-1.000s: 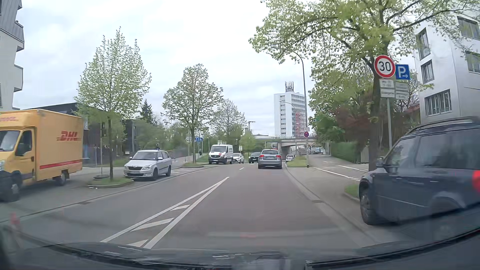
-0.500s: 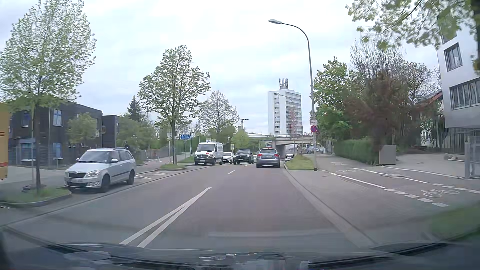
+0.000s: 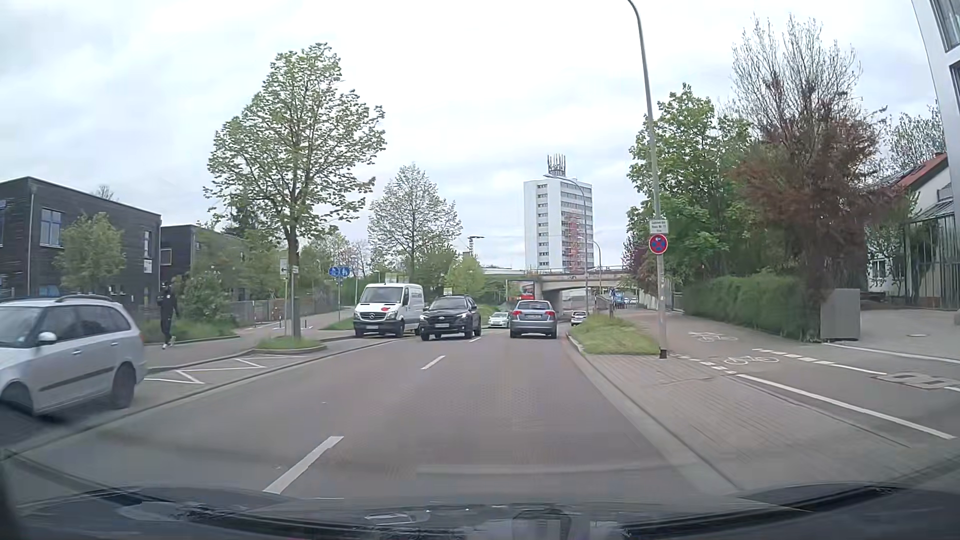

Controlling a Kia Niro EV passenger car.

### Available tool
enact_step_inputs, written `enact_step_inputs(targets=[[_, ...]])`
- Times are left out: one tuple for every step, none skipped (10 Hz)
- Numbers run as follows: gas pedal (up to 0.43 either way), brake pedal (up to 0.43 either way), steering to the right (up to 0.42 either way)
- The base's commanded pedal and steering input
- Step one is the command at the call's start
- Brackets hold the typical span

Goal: Follow the waypoints while adhering to traffic rules and regulations

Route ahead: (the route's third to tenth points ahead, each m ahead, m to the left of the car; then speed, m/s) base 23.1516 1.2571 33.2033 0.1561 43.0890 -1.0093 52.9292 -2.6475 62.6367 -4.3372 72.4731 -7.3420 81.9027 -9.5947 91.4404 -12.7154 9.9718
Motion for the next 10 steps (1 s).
enact_step_inputs(targets=[[0.0,0.0,0.019],[0.0,0.0,0.018],[0.0,0.0,0.016],[0.0,0.0,0.012],[0.02,0.0,0.01],[0.028,0.0,0.008],[0.039,0.0,0.008],[0.047,0.0,0.009],[0.047,0.0,0.012],[0.047,0.0,0.013]])
